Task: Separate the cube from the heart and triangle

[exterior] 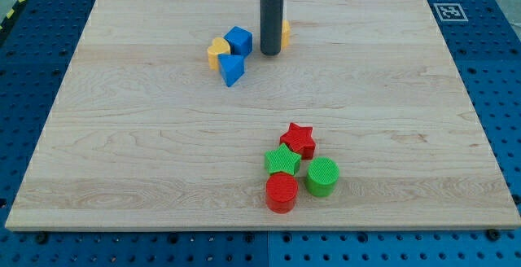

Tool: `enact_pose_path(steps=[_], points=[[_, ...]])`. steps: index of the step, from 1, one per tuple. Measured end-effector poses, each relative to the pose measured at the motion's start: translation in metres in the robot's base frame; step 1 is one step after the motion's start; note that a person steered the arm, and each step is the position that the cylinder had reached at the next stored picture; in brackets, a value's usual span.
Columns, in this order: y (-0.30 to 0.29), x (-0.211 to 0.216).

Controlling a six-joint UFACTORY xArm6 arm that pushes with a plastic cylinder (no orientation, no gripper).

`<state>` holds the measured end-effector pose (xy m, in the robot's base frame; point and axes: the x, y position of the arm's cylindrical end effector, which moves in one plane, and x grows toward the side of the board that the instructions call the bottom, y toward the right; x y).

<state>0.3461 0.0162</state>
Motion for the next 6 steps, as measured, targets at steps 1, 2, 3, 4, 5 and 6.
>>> enact_pose_path(steps=[1,2,3,4,5,6], points=[[0.004,-0.005],[0.006,-0.032],[0.007,-0.059],[0.008,-0.059],[0.027,0.002],[0.028,0.051]])
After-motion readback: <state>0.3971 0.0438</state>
